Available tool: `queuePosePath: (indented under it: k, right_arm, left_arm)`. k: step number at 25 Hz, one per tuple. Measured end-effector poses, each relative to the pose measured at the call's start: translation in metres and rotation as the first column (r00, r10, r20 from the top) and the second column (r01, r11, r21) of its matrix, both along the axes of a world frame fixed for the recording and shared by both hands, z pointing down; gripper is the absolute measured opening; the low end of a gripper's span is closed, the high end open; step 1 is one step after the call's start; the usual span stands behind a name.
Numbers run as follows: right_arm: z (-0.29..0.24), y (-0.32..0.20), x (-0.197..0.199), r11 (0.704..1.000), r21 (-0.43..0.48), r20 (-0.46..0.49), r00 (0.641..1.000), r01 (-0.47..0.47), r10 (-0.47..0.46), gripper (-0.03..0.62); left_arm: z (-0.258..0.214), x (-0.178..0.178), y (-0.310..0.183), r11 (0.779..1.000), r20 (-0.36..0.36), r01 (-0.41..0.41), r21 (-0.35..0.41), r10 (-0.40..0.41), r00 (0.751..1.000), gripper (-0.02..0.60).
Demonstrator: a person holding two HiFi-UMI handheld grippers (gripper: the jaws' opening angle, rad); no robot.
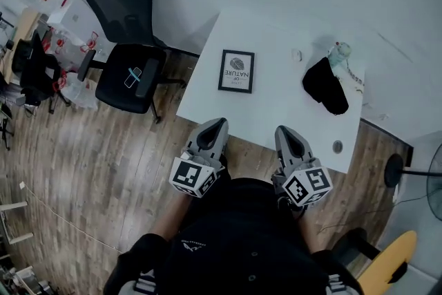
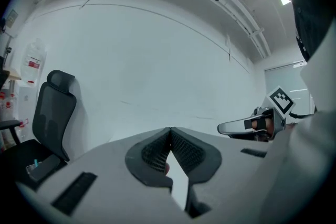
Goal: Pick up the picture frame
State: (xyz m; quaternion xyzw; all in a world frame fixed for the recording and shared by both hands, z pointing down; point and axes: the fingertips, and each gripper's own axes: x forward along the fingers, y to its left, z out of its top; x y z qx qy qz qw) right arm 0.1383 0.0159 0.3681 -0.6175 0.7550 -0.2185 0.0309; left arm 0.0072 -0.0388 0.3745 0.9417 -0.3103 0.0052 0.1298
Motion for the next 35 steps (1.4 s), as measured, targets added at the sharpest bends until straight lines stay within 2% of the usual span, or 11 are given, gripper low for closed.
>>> queuePosePath:
  k: [5,13,17,24,35]
  right_arm:
    - [0.000,-0.040,0.001,0.997,-0.014,-0.010,0.997,-0.081,0.081,-0.002]
    - [0.011,-0.096,-0.009,0.983,-0.046,-0.049,0.983,-0.179,0.177,-0.002]
    - [0.015,-0.119,-0.016,0.981,-0.059,-0.076,0.980,-0.186,0.182,-0.002]
    - [0.022,-0.136,-0.015,0.978,-0.086,-0.085,0.979,-0.191,0.183,-0.002]
    - [0.064,-0.170,0.012,0.975,-0.182,-0.062,0.991,-0.130,0.120,-0.002]
  left_arm:
    - [-0.005,-0.003,-0.056,0.999,-0.013,-0.041,0.006,0.041,0.999,0.006]
    - [0.006,-0.003,-0.116,0.990,-0.018,-0.140,0.009,0.140,0.990,0.006]
    - [0.010,-0.009,-0.141,0.989,-0.024,-0.150,0.008,0.150,0.988,0.006]
    - [0.030,-0.011,-0.158,0.986,-0.005,-0.159,-0.048,0.159,0.987,0.006]
    - [0.071,0.005,-0.175,0.990,0.060,-0.072,-0.122,0.079,0.995,0.006]
